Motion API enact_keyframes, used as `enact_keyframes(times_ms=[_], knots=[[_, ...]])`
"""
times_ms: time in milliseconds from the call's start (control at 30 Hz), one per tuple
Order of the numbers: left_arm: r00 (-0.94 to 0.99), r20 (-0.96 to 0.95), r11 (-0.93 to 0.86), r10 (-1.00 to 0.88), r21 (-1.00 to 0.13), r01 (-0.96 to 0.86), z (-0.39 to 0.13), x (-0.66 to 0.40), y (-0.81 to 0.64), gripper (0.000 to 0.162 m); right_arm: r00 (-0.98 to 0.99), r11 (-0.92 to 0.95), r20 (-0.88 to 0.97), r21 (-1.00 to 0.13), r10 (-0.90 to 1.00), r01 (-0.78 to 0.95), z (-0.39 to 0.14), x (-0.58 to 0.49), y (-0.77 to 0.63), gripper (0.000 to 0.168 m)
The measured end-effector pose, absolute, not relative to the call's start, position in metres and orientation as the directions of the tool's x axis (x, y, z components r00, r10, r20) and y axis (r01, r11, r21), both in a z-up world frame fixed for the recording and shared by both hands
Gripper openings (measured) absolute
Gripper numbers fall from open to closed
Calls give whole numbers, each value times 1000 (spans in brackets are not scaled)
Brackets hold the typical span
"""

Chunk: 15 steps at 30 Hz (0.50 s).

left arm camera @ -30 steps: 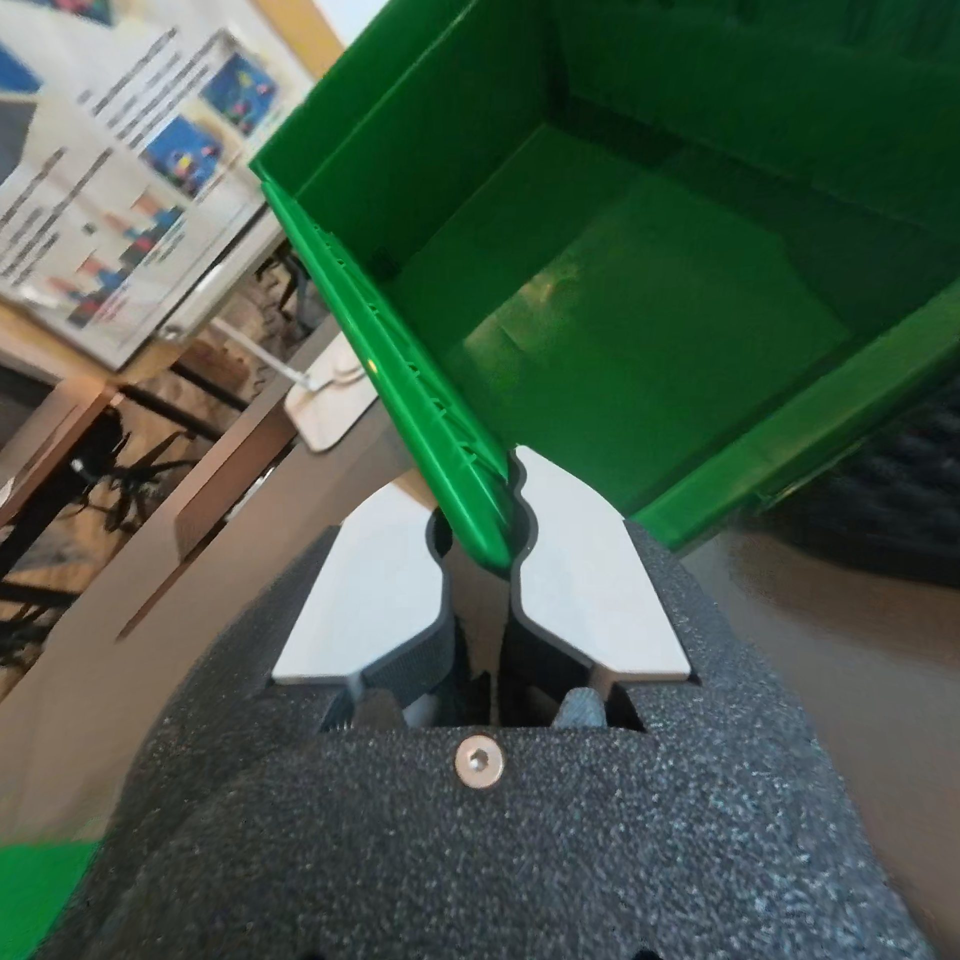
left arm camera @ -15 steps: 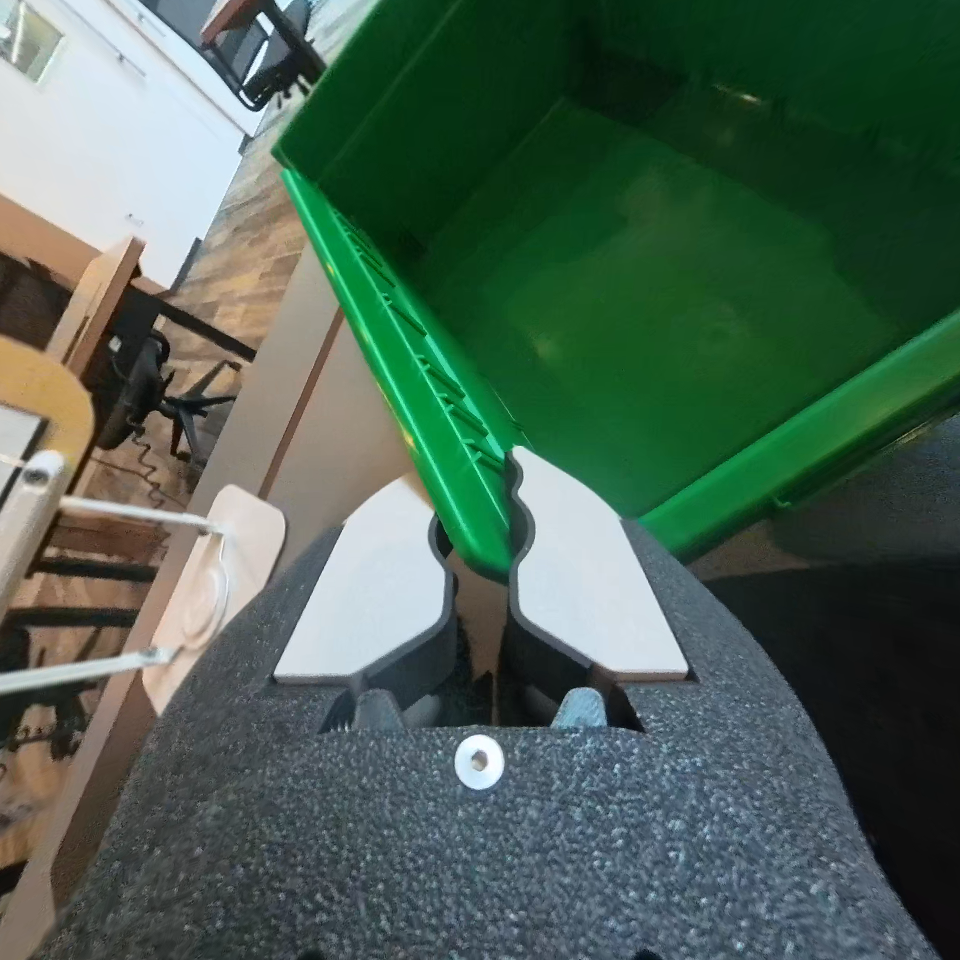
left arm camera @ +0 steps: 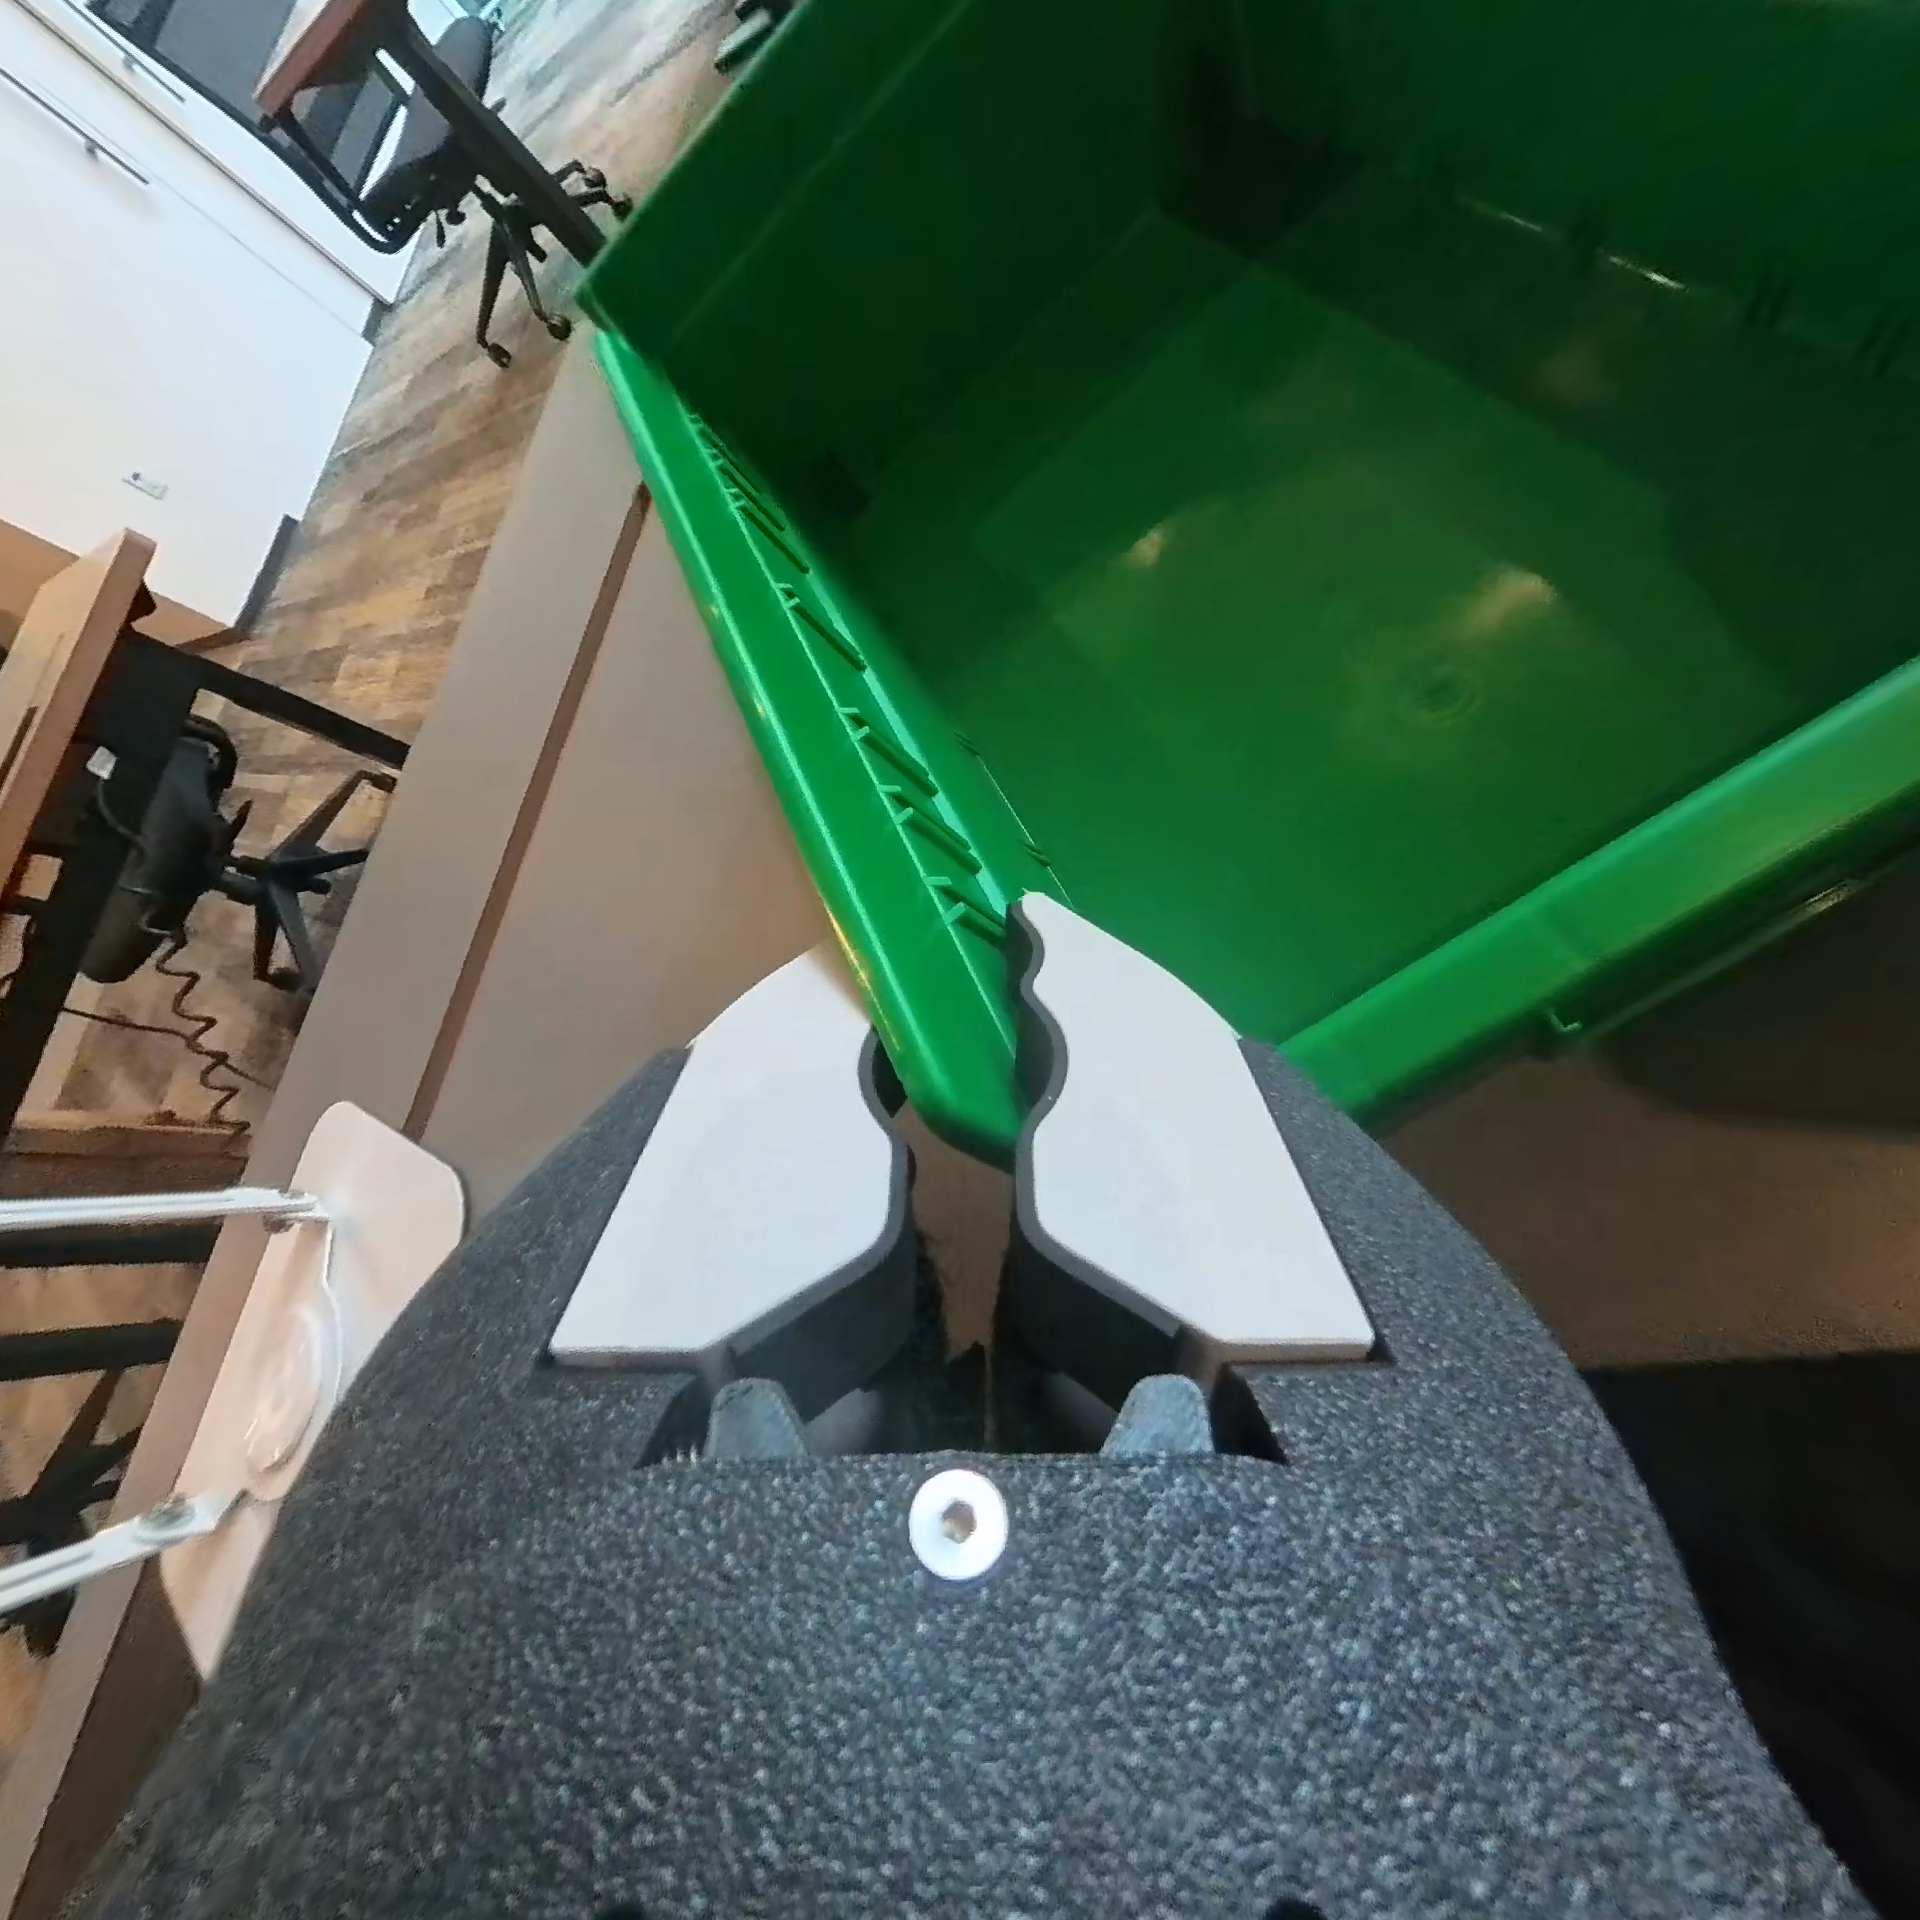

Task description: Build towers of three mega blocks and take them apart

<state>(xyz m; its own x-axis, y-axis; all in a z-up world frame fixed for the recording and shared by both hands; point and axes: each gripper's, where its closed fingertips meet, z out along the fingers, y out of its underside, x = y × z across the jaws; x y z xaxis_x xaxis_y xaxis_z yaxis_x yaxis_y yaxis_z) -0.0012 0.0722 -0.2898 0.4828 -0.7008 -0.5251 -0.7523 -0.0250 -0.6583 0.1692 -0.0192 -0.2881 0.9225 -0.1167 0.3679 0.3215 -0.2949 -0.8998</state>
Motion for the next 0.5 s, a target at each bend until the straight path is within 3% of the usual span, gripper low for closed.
enact_keyframes(times_ms=[267,333,500], knots=[[471,-523,-8,-710,-663,-749,-301,-1,75,18,934,-290,343,-908,-103,301,-289,169,-18,19],[483,-547,25,-684,-679,-734,-298,-3,76,24,936,-254,335,-920,-109,300,-285,172,-19,37],[493,-666,90,-559,-640,-763,-282,-19,80,59,964,-207,244,-953,-104,219,-280,176,-27,84]])
